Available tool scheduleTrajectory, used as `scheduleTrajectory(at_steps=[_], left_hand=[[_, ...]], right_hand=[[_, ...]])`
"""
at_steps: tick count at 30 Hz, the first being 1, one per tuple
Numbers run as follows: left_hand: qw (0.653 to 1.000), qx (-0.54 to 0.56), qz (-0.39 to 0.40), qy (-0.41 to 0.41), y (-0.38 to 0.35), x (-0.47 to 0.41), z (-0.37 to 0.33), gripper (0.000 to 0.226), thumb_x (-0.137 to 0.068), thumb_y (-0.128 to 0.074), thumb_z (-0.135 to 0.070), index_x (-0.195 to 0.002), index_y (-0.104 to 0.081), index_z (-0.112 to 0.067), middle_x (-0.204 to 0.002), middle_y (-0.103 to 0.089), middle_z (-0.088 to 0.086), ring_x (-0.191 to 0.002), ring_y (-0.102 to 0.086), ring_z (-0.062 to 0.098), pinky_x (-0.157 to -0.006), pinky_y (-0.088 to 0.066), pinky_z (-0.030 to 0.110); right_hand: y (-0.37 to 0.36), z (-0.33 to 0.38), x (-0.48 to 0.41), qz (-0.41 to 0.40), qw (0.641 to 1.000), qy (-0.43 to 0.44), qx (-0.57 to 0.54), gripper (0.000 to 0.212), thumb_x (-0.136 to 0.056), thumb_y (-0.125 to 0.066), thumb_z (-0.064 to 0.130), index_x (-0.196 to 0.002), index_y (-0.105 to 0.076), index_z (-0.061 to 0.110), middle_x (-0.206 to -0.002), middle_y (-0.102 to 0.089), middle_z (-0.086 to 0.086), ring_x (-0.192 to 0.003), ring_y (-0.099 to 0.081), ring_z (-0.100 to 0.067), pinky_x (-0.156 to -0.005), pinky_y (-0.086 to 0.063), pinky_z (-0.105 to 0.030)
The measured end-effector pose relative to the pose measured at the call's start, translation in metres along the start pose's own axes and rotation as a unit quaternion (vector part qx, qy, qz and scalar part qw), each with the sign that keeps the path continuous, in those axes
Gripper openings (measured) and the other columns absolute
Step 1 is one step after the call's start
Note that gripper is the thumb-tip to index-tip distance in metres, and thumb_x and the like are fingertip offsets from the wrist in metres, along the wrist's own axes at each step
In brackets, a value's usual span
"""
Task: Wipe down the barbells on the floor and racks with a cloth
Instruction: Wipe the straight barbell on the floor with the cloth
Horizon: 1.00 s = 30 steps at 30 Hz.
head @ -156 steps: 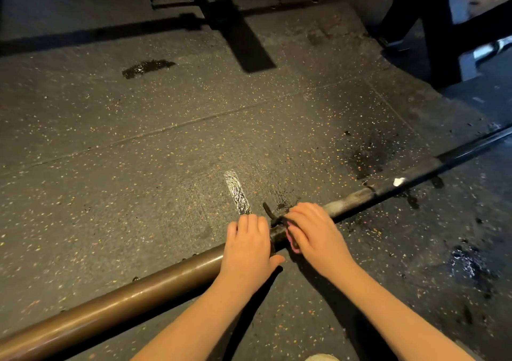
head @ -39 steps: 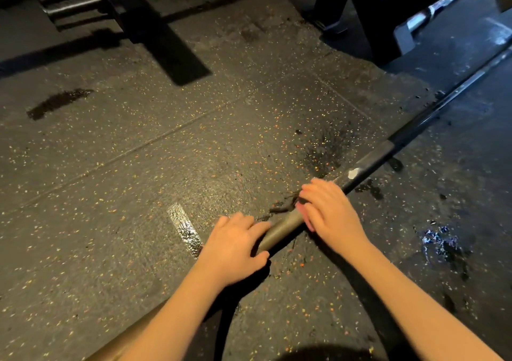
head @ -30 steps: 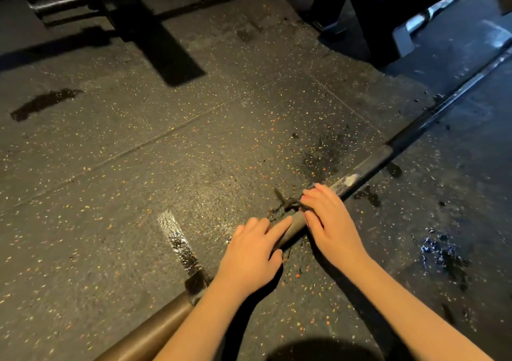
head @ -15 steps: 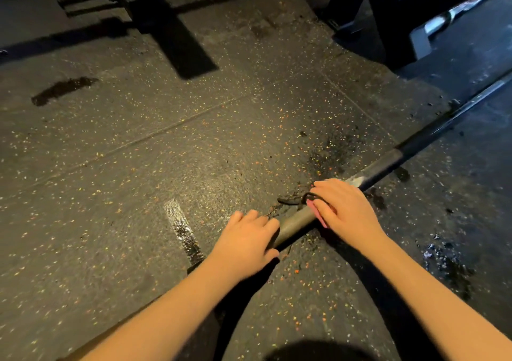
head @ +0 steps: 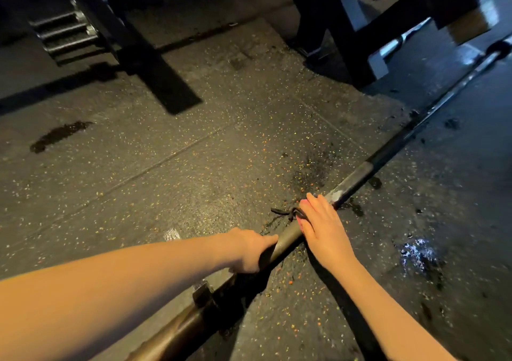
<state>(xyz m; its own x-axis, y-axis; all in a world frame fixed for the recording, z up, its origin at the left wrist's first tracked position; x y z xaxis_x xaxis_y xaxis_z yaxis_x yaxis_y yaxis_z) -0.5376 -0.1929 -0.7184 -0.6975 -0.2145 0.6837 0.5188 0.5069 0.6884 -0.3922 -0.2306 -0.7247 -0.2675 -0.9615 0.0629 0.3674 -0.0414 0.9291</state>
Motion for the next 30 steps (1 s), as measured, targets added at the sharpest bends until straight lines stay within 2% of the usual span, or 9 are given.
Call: scheduleTrajectory(at_steps=[3,7,9,13,16,18,22,27,30], left_hand=[[1.000,0.003,-0.021,-0.009,-0.003,0.002,0.003,0.060,-0.089,-0.062,-0.030,-0.141,-0.038,-0.015,-0.132,-0.055,0.015,-0.120,-0.053,0.034,-0.098,-0.045,0.041],[0.993,0.076,-0.094,0.008,-0.020,0.004,0.015,0.054,-0.089,-0.063,-0.034,-0.136,-0.043,-0.016,-0.134,-0.055,0.009,-0.123,-0.051,0.030,-0.100,-0.042,0.040],[0.984,0.121,-0.128,0.013,-0.029,0.007,0.019,0.049,-0.090,-0.060,-0.036,-0.135,-0.046,-0.018,-0.133,-0.055,0.006,-0.123,-0.050,0.028,-0.101,-0.040,0.040],[0.954,0.221,-0.204,0.016,-0.039,0.021,0.023,0.043,-0.094,-0.055,-0.033,-0.135,-0.049,-0.023,-0.134,-0.054,-0.001,-0.126,-0.046,0.021,-0.102,-0.037,0.037],[0.940,0.237,-0.244,0.022,-0.044,0.030,0.023,0.046,-0.096,-0.051,-0.034,-0.141,-0.044,-0.026,-0.140,-0.049,-0.006,-0.130,-0.042,0.017,-0.106,-0.033,0.036],[0.935,0.239,-0.262,0.026,-0.045,0.033,0.023,0.045,-0.097,-0.050,-0.035,-0.141,-0.044,-0.028,-0.142,-0.048,-0.007,-0.131,-0.041,0.016,-0.107,-0.032,0.036],[0.932,0.241,-0.267,0.039,-0.048,0.031,0.024,0.044,-0.095,-0.051,-0.038,-0.138,-0.046,-0.030,-0.137,-0.052,-0.010,-0.129,-0.041,0.014,-0.105,-0.030,0.034],[0.921,0.260,-0.282,0.067,-0.047,0.035,0.029,0.036,-0.093,-0.053,-0.041,-0.127,-0.053,-0.029,-0.122,-0.058,-0.011,-0.117,-0.048,0.014,-0.101,-0.029,0.034],[0.925,0.241,-0.280,0.084,-0.043,0.039,0.030,0.037,-0.092,-0.054,-0.043,-0.125,-0.054,-0.028,-0.122,-0.058,-0.010,-0.117,-0.047,0.013,-0.100,-0.029,0.033]], right_hand=[[-0.011,0.030,0.012,-0.017,1.000,-0.003,-0.024,0.043,-0.092,-0.039,0.027,-0.118,-0.064,0.004,-0.134,-0.056,-0.014,-0.129,-0.046,-0.039,-0.109,-0.036,-0.052],[0.000,0.054,0.025,0.019,0.984,0.156,0.080,0.041,-0.093,-0.042,0.036,-0.117,-0.067,0.014,-0.127,-0.062,-0.002,-0.121,-0.054,-0.027,-0.106,-0.038,-0.037],[0.007,0.039,0.014,0.022,0.982,0.131,0.136,0.043,-0.094,-0.039,0.039,-0.119,-0.066,0.017,-0.127,-0.062,-0.001,-0.124,-0.052,-0.029,-0.106,-0.036,-0.040],[-0.010,0.049,0.015,0.038,0.997,0.012,0.073,0.047,-0.093,-0.034,0.033,-0.118,-0.065,0.008,-0.128,-0.060,-0.009,-0.129,-0.048,-0.035,-0.115,-0.025,-0.043],[-0.014,0.081,0.037,0.091,0.989,0.093,0.065,0.040,-0.090,-0.048,0.023,-0.121,-0.063,0.003,-0.130,-0.059,-0.011,-0.127,-0.049,-0.034,-0.109,-0.024,-0.034],[-0.005,0.087,0.037,0.115,0.979,0.142,0.094,0.044,-0.093,-0.046,0.025,-0.132,-0.057,0.007,-0.140,-0.052,-0.008,-0.133,-0.042,-0.028,-0.111,-0.020,-0.029],[0.009,0.062,0.020,0.072,0.970,0.161,0.167,0.043,-0.085,-0.041,0.031,-0.112,-0.068,0.013,-0.120,-0.065,-0.005,-0.110,-0.061,-0.029,-0.095,-0.049,-0.039],[-0.001,0.032,0.007,0.032,0.994,0.084,0.067,0.040,-0.093,-0.046,0.028,-0.118,-0.064,0.003,-0.126,-0.059,-0.012,-0.123,-0.051,-0.036,-0.106,-0.040,-0.047],[-0.016,0.051,0.018,0.048,0.985,0.166,0.028,0.036,-0.093,-0.049,0.027,-0.118,-0.065,0.007,-0.125,-0.061,-0.006,-0.125,-0.049,-0.027,-0.109,-0.037,-0.043]])
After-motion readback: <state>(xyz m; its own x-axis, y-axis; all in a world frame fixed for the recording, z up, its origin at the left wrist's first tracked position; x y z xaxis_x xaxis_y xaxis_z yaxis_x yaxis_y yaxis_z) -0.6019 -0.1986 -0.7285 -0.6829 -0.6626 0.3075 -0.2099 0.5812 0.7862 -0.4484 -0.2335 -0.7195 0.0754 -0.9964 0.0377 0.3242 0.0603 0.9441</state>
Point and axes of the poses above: each hand's wrist, its own x-axis away from the middle knuckle, its own y-axis out of the back of the hand, z = x × y, the point moved 8 cm from there along -x, towards the middle knuckle
